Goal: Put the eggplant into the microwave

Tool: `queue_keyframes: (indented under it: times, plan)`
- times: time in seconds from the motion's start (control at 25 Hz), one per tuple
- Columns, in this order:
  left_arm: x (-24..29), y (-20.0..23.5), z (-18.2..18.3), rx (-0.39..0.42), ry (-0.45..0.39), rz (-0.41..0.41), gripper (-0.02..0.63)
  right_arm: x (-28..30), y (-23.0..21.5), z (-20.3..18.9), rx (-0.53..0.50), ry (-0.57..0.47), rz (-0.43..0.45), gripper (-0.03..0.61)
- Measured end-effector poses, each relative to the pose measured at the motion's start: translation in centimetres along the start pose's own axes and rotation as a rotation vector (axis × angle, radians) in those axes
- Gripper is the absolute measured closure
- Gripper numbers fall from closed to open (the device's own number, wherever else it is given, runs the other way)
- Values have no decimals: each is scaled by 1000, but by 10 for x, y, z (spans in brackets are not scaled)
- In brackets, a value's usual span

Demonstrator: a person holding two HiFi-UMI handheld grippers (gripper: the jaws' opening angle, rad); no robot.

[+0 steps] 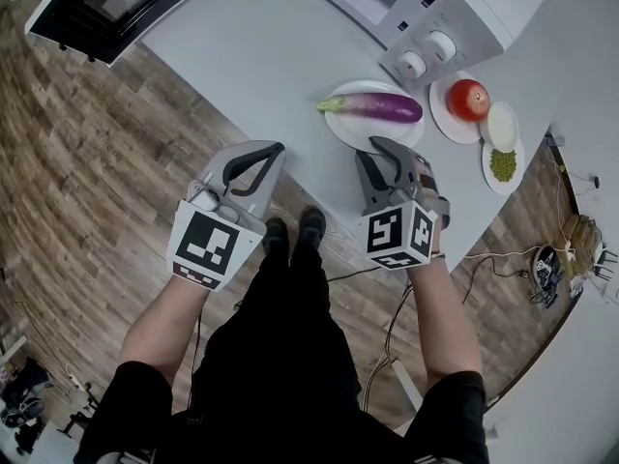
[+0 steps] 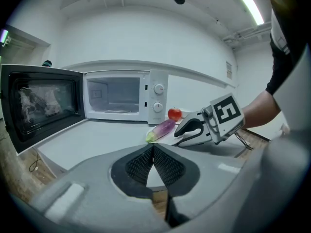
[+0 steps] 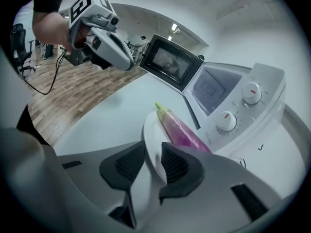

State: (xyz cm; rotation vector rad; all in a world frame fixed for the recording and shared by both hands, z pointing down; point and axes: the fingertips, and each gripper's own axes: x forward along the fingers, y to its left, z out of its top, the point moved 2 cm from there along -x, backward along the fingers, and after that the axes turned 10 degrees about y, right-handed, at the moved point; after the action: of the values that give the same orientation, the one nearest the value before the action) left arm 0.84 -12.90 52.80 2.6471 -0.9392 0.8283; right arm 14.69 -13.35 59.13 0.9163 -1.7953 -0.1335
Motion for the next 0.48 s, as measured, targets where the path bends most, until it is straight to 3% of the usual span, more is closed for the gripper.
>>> queue_keyframes:
  times: [0.28, 0.48]
  plan:
    - [2, 2, 0, 0, -2, -1, 605, 6, -4, 3, -34, 40, -30, 477]
    - [0, 5, 1, 1, -6, 5, 605, 9, -6, 4, -190, 100, -117, 479]
